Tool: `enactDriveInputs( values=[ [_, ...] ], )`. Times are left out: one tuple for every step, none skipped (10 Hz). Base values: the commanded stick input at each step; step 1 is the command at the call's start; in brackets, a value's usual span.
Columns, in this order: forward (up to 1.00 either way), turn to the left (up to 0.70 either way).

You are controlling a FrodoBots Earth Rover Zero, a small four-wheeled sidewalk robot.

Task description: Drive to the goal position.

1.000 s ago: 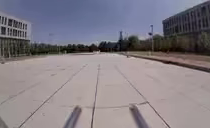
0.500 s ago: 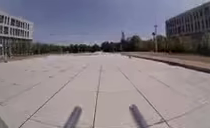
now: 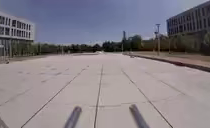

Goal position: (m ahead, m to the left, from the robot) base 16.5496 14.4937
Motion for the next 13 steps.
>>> enactDriveInputs(
  values=[
    [0.7,0.0],
    [0.7,0.0],
    [0.7,0.0],
    [0.7,0.0],
    [0.7,0.0],
    [0.7,0.0],
    [0.7,0.0],
    [0.7,0.0],
    [0.7,0.0],
    [0.7,0.0],
    [0.7,0.0],
    [0.7,0.0],
    [0.7,0.0]
  ],
)
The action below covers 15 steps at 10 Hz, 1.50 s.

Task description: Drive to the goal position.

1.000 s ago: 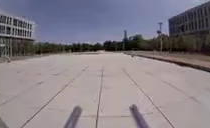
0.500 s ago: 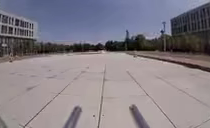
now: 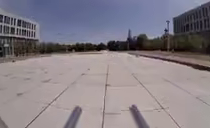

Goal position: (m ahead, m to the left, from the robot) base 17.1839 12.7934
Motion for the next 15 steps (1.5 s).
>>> enactDriveInputs(
  values=[
    [0.7,0.0],
    [0.7,0.0],
    [0.7,0.0],
    [0.7,0.0],
    [0.7,0.0],
    [0.7,0.0],
    [0.7,0.0],
    [0.7,0.0],
    [0.7,0.0],
    [0.7,0.0],
    [0.7,0.0],
    [0.7,0.0],
    [0.7,0.0],
    [0.7,0.0],
    [0.7,0.0]
  ],
)
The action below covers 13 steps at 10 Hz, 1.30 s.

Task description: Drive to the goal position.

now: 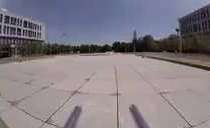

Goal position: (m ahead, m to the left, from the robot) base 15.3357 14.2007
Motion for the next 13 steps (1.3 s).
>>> enactDriveInputs(
  values=[
    [0.7,0.0],
    [0.7,-0.35],
    [0.7,-0.35],
    [0.7,-0.35],
    [0.7,-0.35],
    [0.7,-0.35],
    [0.7,-0.35],
    [0.7,0.0],
    [0.7,0.0],
    [0.7,0.0],
    [0.7,0.0],
    [0.7,0.0],
    [0.7,0.0]
  ],
)
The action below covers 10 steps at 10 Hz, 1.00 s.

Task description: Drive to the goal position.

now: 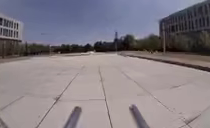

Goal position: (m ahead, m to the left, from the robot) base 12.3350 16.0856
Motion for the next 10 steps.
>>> enactDriveInputs(
  values=[
    [0.7,0.0],
    [0.7,0.0],
    [0.7,0.0],
    [0.7,0.0],
    [0.7,0.0],
    [0.7,0.0],
    [0.7,0.0],
    [0.7,0.0],
    [0.7,0.0],
    [0.7,0.0]
  ],
)
